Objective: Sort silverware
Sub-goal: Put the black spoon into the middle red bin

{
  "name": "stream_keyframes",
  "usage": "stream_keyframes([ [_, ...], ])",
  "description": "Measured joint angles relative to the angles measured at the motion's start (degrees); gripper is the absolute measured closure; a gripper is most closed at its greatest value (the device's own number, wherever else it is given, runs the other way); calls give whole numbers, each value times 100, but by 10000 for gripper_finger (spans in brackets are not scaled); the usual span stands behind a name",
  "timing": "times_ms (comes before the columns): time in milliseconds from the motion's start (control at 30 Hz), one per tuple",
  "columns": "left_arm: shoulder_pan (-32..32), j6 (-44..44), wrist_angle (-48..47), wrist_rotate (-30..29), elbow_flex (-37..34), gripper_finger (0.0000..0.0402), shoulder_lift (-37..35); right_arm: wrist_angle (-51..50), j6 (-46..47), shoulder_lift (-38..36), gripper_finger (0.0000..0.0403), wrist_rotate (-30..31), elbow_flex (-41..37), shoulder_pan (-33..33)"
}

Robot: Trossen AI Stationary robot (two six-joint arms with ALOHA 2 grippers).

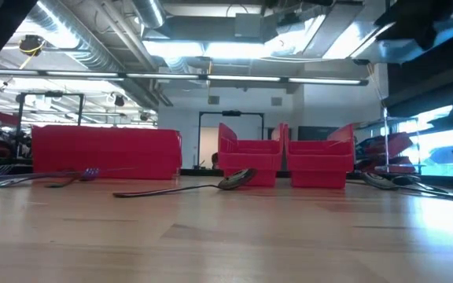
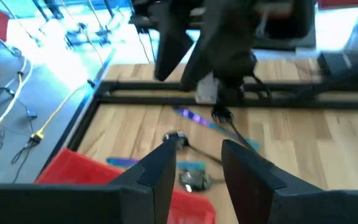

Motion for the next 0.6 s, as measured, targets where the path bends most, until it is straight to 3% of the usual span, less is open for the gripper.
stream_keyframes([
  [167, 113, -178, 922, 348, -505, 286, -30, 431, -412, -883, 246, 69, -300, -2],
  [333, 118, -221, 1379, 363, -1067, 286, -185, 818, -909, -966, 246, -85, -646, -4],
  [600, -28, -288, 4981, 930, -3372, 311, -959, 2053, -1805, -837, 246, -799, -1020, -4],
])
